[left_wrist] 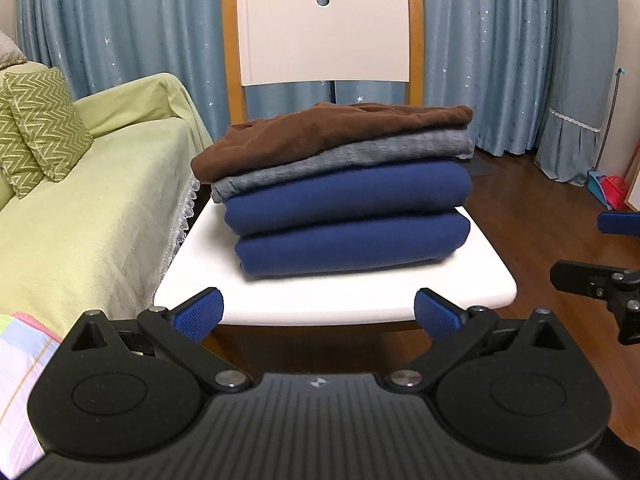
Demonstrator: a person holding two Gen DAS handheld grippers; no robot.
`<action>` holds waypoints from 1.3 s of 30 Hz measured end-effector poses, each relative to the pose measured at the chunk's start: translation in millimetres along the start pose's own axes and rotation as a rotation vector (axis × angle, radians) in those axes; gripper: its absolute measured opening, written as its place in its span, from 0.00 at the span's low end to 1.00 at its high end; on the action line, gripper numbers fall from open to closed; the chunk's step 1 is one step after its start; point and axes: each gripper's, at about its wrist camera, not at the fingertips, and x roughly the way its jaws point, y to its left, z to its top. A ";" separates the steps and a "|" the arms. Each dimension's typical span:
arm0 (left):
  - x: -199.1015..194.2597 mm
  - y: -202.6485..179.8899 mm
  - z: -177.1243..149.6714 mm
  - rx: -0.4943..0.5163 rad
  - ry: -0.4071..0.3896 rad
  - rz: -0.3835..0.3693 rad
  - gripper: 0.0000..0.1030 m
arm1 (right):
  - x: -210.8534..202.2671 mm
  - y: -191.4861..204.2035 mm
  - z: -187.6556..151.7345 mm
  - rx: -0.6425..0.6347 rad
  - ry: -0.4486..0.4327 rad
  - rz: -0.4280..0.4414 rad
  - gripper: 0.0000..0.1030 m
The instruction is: Fold clothes
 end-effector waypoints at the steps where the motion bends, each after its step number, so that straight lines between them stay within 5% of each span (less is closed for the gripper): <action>1: -0.7 -0.2 -0.7 0.000 -0.001 0.003 0.99 | -0.6 0.1 -0.3 0.000 0.002 0.000 0.99; 39: 13.5 -9.9 -2.0 0.016 0.016 -0.001 0.99 | 7.6 6.3 2.8 -0.016 0.029 0.022 0.99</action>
